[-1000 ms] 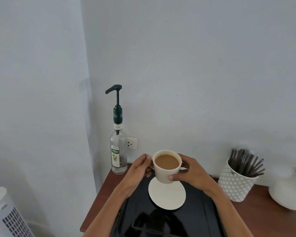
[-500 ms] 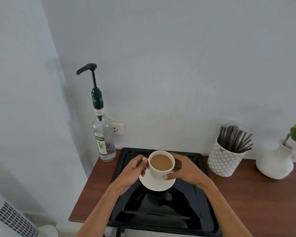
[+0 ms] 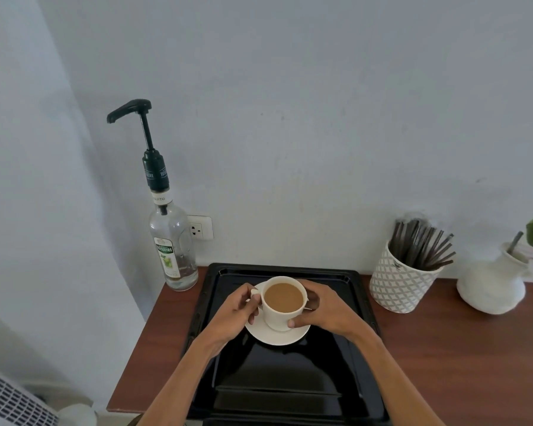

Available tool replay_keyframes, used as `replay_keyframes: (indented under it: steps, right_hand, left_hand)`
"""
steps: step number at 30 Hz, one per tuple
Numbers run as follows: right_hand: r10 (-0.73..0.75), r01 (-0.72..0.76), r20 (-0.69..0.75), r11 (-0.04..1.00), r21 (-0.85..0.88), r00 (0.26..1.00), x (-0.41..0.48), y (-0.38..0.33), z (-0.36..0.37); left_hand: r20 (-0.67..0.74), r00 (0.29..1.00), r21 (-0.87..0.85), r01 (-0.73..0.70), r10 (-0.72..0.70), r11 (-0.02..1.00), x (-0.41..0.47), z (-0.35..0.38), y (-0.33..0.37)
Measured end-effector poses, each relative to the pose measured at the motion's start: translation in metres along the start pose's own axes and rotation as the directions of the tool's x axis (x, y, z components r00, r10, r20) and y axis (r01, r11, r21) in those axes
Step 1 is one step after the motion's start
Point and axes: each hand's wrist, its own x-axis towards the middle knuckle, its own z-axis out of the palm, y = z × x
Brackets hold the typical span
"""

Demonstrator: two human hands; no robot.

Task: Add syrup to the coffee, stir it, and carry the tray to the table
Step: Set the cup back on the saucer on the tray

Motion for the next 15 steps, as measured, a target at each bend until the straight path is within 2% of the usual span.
replay_keyframes:
  steps: [15]
  right_hand:
    - [0.028, -0.028, -0.034, 0.999, -0.017, 0.999, -0.0065, -0.0004, 0.0015]
  left_hand:
    - [0.044, 0.999, -0.030, 0.027, -0.025, 0.999, 0.0019, -0.0013, -0.0015]
